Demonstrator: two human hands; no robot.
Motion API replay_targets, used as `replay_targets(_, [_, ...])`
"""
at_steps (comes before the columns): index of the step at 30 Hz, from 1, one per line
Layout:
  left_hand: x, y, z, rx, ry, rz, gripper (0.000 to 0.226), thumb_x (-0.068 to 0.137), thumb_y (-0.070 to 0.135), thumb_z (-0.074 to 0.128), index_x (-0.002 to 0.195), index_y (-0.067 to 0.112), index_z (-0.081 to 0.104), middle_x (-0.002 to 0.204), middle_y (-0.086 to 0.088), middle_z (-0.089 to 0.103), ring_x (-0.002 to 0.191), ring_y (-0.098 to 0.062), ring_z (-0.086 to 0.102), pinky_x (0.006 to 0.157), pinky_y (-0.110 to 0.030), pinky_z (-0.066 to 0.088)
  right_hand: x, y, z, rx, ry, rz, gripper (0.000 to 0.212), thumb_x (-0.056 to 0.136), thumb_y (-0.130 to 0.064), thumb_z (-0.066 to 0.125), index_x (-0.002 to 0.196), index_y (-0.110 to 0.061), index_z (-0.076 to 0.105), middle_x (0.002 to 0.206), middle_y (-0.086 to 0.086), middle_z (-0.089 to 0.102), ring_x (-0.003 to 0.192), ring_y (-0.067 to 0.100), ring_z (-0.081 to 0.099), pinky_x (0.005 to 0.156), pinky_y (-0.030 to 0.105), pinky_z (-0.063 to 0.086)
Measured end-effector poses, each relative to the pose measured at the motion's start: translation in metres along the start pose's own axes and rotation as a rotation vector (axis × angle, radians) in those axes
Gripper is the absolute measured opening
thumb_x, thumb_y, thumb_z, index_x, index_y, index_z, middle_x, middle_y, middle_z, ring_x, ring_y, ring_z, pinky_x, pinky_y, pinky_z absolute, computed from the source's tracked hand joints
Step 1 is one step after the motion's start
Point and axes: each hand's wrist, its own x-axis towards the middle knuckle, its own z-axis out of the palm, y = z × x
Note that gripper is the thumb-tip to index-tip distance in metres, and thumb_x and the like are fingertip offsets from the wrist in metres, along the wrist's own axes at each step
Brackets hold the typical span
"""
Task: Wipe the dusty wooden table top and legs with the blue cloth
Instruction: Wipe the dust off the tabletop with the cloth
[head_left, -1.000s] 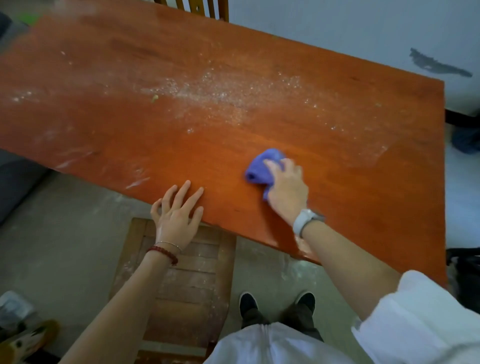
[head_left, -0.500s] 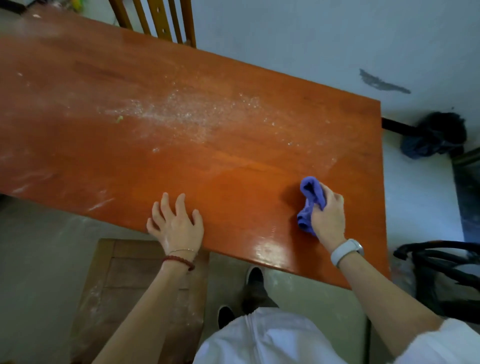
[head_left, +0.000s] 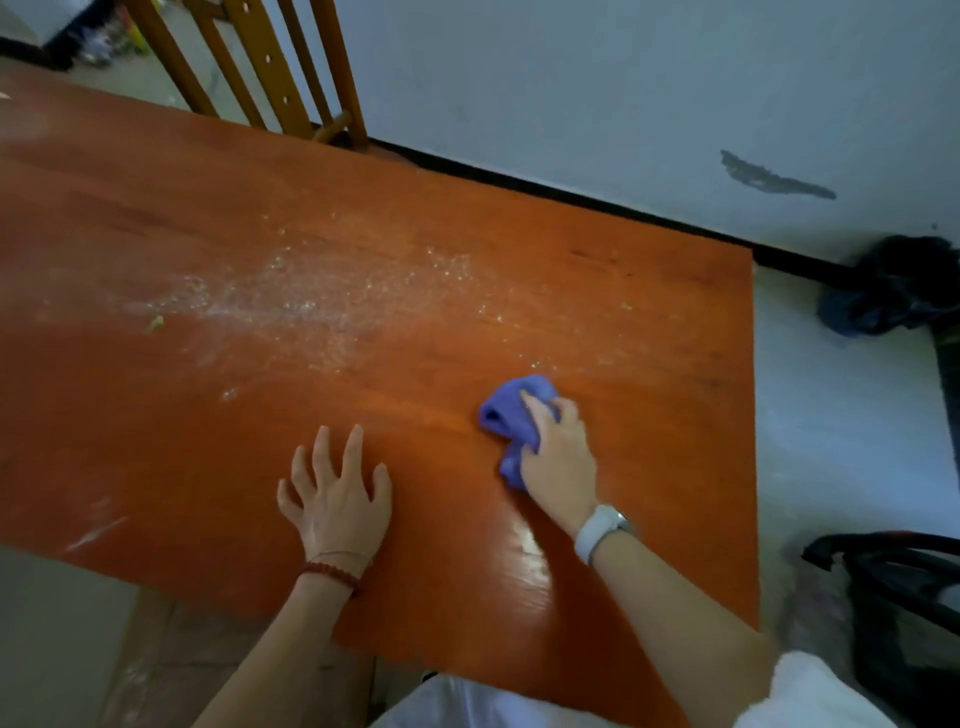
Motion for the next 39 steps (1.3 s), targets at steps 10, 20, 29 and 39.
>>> replay_targets(10, [0.047, 0.071, -0.001, 0.045, -0.06, 0.131, 0.054, 0.092, 0.042, 0.037, 0.142, 0.035, 0.02, 0.155, -0.003, 0.006, 0.141, -0.029, 0.0, 0.112, -0.055, 0.006, 0.087, 0.091, -0.114, 0.114, 0.538, 0.359, 0.056, 0.08, -0.003, 0.051, 0.134, -0.018, 0.044, 0.125, 0.02, 0.041, 0.115, 0.036, 0.044, 0.095, 0.036, 0.036])
replay_targets(20, [0.058, 0.074, -0.001, 0.102, -0.076, 0.119, 0.045, 0.093, 0.044, 0.034, 0.137, 0.038, 0.032, 0.153, 0.002, 0.016, 0.139, -0.025, 0.008, 0.109, -0.05, 0.014, 0.075, 0.03, -0.034, 0.069, -0.156, -0.231, 0.058, 0.072, -0.031, 0.033, 0.126, -0.026, 0.053, 0.123, 0.008, 0.048, 0.108, 0.031, 0.05, 0.089, 0.037, 0.045])
replay_targets(29, [0.094, 0.143, -0.01, 0.059, -0.088, 0.226, 0.05, 0.092, 0.042, 0.035, 0.141, 0.034, 0.026, 0.154, -0.003, 0.011, 0.141, -0.028, 0.004, 0.112, -0.051, 0.011, 0.117, 0.131, -0.14, 0.18, 0.561, 0.484, 0.054, 0.081, 0.0, 0.051, 0.133, -0.012, 0.045, 0.125, 0.024, 0.042, 0.11, 0.039, 0.049, 0.095, 0.037, 0.037])
replay_targets(39, [0.11, 0.142, -0.008, 0.114, -0.112, 0.216, 0.046, 0.092, 0.043, 0.037, 0.137, 0.033, 0.035, 0.151, 0.002, 0.02, 0.137, -0.028, 0.014, 0.109, -0.052, 0.02, 0.141, 0.064, -0.073, 0.318, -0.026, -0.134, 0.053, 0.072, -0.005, 0.042, 0.121, -0.016, 0.057, 0.107, 0.003, 0.048, 0.102, 0.029, 0.055, 0.085, 0.023, 0.04])
